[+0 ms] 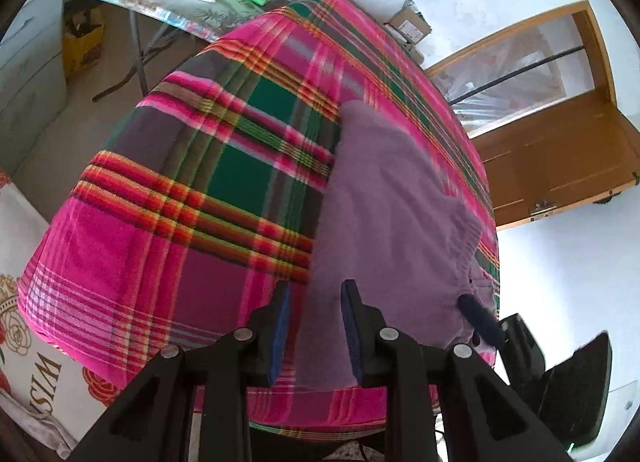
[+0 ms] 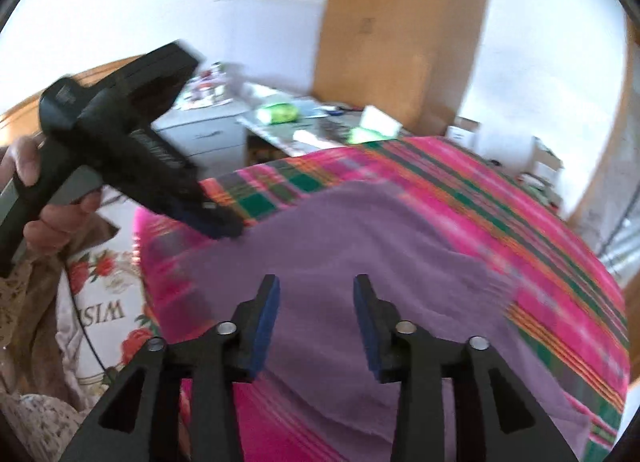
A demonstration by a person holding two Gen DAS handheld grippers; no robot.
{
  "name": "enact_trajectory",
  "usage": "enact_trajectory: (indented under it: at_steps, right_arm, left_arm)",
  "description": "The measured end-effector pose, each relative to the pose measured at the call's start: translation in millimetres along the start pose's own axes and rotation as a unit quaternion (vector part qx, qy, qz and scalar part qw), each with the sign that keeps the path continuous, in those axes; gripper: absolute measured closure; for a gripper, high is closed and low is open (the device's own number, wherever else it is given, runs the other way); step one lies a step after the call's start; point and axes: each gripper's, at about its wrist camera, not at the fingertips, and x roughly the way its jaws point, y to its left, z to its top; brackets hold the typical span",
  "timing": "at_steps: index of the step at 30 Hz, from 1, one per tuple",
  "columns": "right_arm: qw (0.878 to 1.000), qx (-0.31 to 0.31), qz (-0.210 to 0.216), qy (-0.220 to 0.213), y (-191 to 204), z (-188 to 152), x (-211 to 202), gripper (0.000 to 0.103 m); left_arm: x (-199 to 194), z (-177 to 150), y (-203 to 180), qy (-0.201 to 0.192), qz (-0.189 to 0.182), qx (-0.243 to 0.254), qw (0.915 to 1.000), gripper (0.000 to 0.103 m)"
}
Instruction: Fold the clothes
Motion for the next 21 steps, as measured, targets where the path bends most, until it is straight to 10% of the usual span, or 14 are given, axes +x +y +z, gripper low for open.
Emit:
enact_trajectory:
  at_steps: [10, 21]
  right_arm:
    - [0.999, -0.017, 0.047, 0.007, 39.9, 4.8, 37.9, 0.035]
    - [0.999, -0.047, -0.019, 0.016, 60.5, 4.0, 59.0, 0.033]
  left_arm:
    - [7.5, 14.6, 9.2, 0.009, 0.000, -0.009, 0.9999, 0.077]
    - [14.4, 22.0, 10.3, 0.016, -0.001, -0.011, 0.9998, 0.077]
